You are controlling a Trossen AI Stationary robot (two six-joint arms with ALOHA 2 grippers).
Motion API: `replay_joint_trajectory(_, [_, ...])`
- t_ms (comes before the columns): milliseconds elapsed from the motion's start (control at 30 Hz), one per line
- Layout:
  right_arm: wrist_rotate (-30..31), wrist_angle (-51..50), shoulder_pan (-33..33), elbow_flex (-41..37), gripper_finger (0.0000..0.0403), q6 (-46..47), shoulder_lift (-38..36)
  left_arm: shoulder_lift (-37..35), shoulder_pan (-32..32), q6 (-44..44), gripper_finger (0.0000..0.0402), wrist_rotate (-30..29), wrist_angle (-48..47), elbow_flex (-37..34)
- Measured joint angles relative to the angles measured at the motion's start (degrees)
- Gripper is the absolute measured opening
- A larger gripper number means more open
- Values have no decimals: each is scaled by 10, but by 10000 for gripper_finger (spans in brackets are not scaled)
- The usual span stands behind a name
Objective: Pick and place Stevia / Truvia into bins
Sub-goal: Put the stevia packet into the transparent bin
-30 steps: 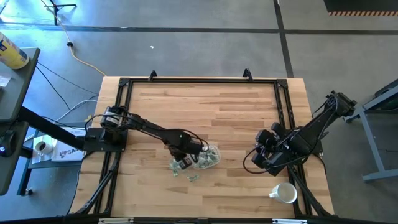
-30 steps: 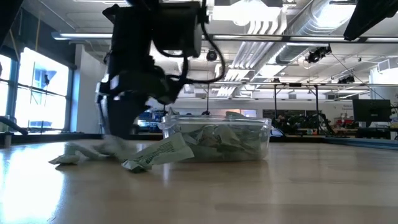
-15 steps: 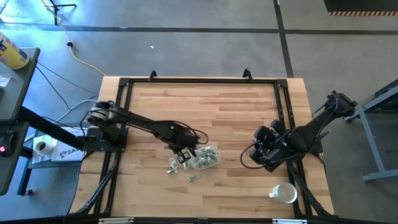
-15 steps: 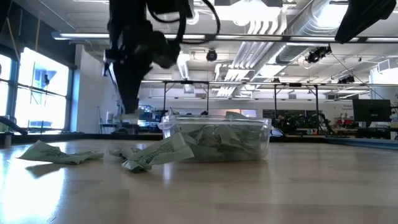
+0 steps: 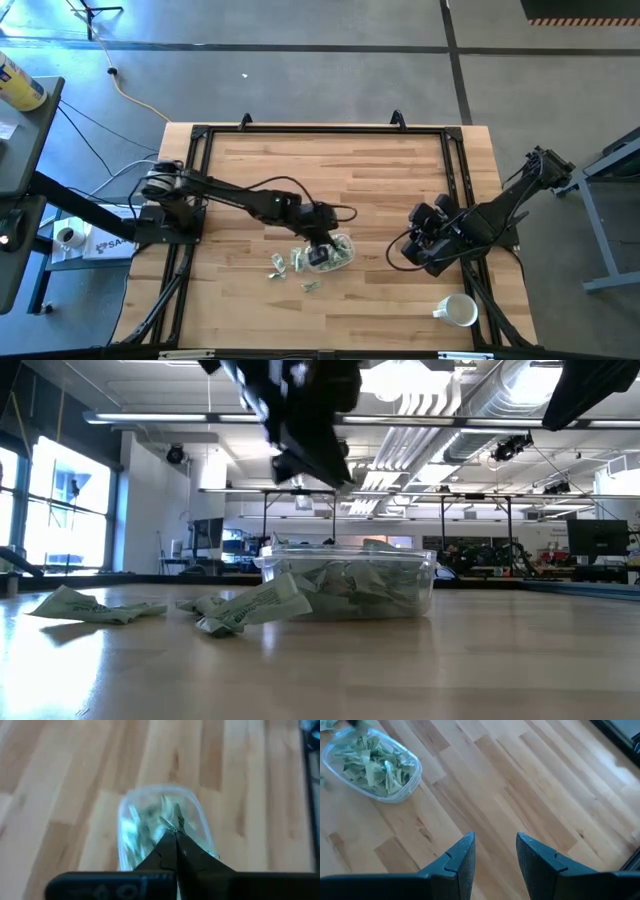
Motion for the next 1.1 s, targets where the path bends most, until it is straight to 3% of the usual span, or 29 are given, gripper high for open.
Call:
replay_joint_trajectory(133, [-10, 2, 2, 0, 134, 6, 0, 17, -2, 0, 85, -36, -4, 1])
replay_joint_trajectory(267, [-11, 5, 4, 0, 134, 7, 0, 19, -2, -37, 167, -11, -38, 18])
replay_joint_trajectory(400, [-10, 6, 5, 0, 134, 9, 0, 6, -3, -48, 235, 5, -165, 72])
replay_joint_trajectory(500, [-9, 6, 5, 0, 134, 7, 0, -1, -15, -60, 262, -7, -310, 96])
replay_joint_trajectory(633, [2, 4, 5, 0, 134, 4, 0, -13, -34, -111, 264, -27, -440, 82])
replay_joint_trajectory(767, [11, 2, 5, 0, 134, -4, 0, -9, -41, -264, 248, -26, -466, 25])
replay_joint_trajectory(933, [20, 1, 4, 0, 134, -9, 0, -17, -60, -435, 227, -18, -366, -29])
replay_joint_trajectory(1100, [19, 0, 4, 0, 134, -10, 0, -21, -82, -529, 221, -32, -311, -55])
